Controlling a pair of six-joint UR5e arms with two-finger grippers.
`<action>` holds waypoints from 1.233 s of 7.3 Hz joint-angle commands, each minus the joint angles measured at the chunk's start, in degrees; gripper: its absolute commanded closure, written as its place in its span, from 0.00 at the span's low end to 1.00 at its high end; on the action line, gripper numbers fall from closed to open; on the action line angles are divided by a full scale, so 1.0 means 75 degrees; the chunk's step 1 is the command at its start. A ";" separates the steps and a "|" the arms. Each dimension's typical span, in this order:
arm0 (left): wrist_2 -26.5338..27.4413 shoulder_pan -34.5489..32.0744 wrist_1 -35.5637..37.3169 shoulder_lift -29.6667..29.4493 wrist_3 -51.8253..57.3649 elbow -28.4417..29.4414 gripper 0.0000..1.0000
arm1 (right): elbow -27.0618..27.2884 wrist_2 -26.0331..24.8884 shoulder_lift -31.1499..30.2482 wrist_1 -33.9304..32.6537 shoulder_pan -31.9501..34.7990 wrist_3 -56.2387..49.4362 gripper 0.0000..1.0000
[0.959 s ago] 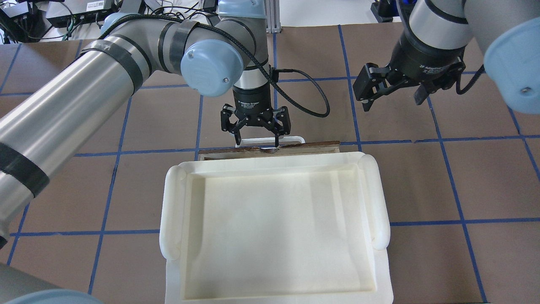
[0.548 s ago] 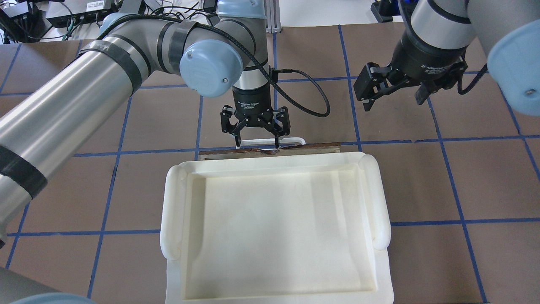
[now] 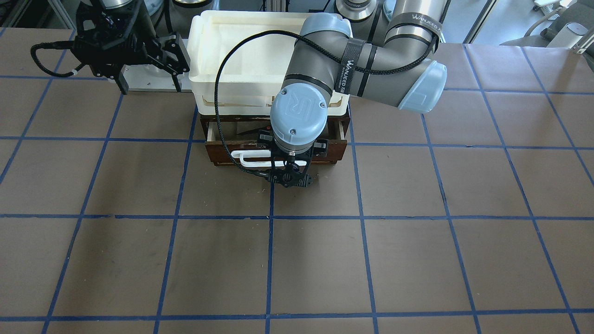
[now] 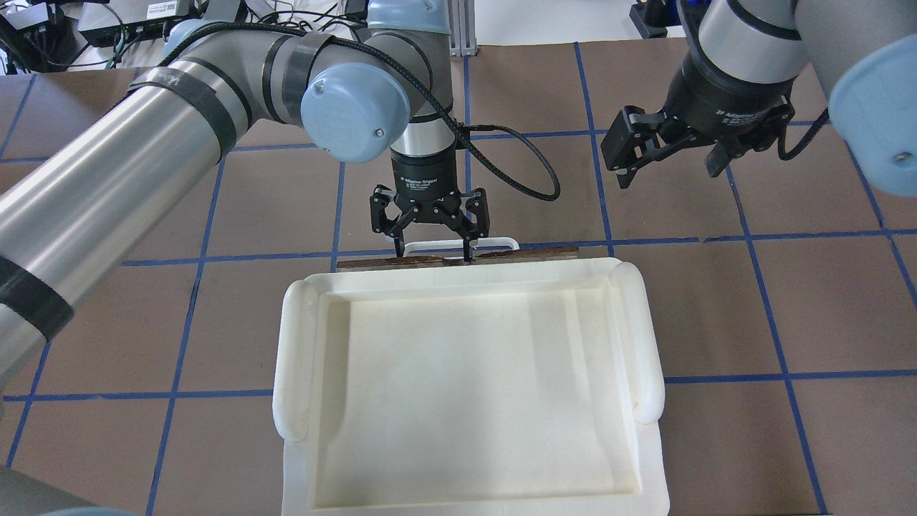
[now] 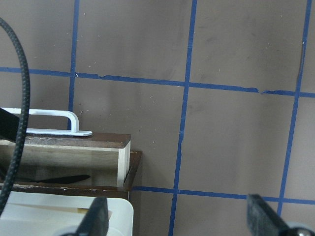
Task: Put scissors in drawer and close it
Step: 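Push the drawer front with the left gripper toward the robot's far side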
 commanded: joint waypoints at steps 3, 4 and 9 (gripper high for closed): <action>-0.0023 0.0023 -0.0376 0.0090 0.0000 -0.0059 0.00 | 0.0000 -0.0005 -0.0007 -0.0010 -0.0023 -0.0013 0.00; -0.0023 0.0035 -0.0424 0.0102 -0.0012 -0.0059 0.00 | -0.0012 -0.0016 -0.0007 -0.0010 -0.0023 -0.0013 0.00; -0.0035 0.0024 -0.0880 0.0161 0.0000 -0.0059 0.00 | 0.0000 -0.0016 0.0005 -0.0010 -0.0023 -0.0013 0.00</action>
